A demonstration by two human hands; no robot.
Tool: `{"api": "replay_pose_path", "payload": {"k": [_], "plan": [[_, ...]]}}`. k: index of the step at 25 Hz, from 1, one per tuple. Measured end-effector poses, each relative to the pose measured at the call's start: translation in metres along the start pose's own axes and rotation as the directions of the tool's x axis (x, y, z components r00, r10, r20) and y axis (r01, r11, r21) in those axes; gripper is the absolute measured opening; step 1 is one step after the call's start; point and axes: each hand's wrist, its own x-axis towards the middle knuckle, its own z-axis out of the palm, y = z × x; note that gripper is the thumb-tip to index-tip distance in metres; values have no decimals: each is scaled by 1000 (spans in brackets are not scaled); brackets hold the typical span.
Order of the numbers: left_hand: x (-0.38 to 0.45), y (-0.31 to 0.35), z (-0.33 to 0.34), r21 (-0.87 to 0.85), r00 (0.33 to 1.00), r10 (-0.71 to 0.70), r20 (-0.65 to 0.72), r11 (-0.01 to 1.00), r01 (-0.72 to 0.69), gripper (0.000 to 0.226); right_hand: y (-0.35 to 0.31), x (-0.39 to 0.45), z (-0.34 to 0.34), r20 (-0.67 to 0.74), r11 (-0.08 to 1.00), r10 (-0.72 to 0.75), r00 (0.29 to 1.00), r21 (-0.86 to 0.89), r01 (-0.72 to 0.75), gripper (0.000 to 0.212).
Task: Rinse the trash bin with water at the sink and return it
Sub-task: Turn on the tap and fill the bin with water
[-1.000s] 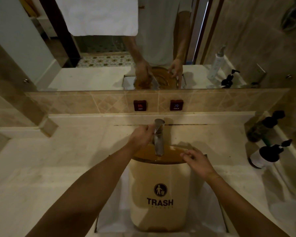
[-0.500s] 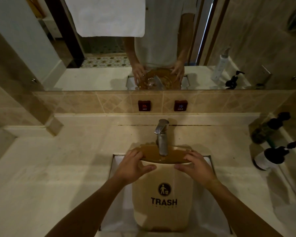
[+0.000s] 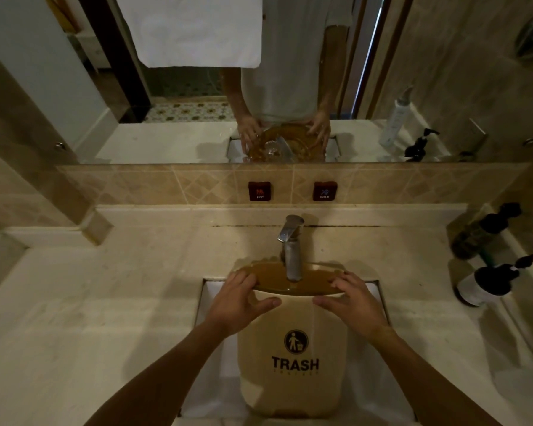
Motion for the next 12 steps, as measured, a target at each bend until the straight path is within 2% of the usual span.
{"api": "replay_pose_path", "payload": {"k": [6,10,12], "plan": [[-1,-1,0,-15,1000,14,-9,1000,-14,58,4,-1,2,-27,999,-15,1000,38,16,66],[0,-1,0,-19,1000,14,-6,1000,-14,59,2,-2,2,-47,999,-20,999,27,21,53],[-1,-1,0,-18,1000,7,2,1000,-7,59,2,-2,2,-50,999,-21,999,25,22,62]]}}
